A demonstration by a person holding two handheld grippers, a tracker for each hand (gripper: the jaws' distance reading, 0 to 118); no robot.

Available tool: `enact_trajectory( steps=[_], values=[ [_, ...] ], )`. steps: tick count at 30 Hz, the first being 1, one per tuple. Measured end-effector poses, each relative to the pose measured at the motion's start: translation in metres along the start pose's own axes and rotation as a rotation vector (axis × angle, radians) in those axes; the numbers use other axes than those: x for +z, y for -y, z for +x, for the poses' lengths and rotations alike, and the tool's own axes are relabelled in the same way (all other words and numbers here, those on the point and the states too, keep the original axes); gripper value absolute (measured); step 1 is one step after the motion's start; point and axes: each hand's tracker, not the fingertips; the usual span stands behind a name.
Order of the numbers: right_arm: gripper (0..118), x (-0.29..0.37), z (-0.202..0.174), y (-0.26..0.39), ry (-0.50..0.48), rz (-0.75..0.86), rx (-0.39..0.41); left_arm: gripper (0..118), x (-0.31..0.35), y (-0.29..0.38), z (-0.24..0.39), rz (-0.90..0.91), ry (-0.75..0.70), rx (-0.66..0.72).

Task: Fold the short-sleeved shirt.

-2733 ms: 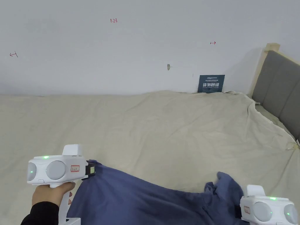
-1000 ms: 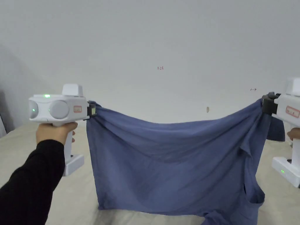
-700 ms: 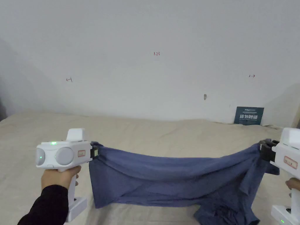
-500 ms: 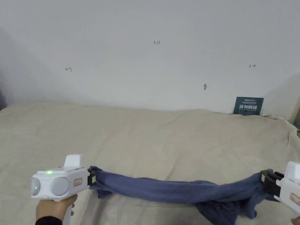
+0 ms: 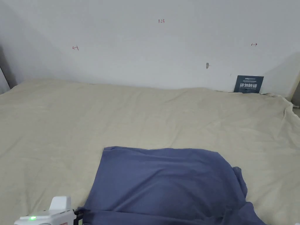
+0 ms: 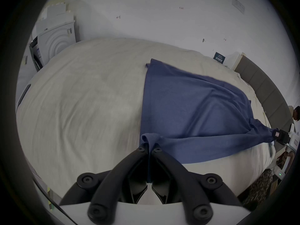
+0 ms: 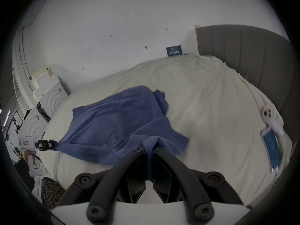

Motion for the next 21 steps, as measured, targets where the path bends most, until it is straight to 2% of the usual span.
enact_trajectory(
  steps=[3,4,10,15,21],
  values=[
    [2,0.02,-0.006,0.023,0.003,-0.018,0.004,0,0.016,0.025,-0.011,-0.012,-0.008,0.003],
    [2,0.034,-0.026,0.026,0.008,-0.024,0.003,0,0.02,0.032,-0.015,-0.013,-0.008,0.01],
    [2,0.059,-0.047,0.045,0.01,-0.042,0.0,0,0.036,0.061,-0.026,-0.015,-0.011,0.02],
    [2,0.065,-0.045,0.053,0.019,-0.044,-0.011,0,0.04,0.076,-0.028,-0.009,-0.012,-0.003],
    [2,0.029,-0.039,0.062,0.138,-0.171,-0.03,0,0.021,0.086,-0.024,-0.056,-0.044,0.007]
  ],
)
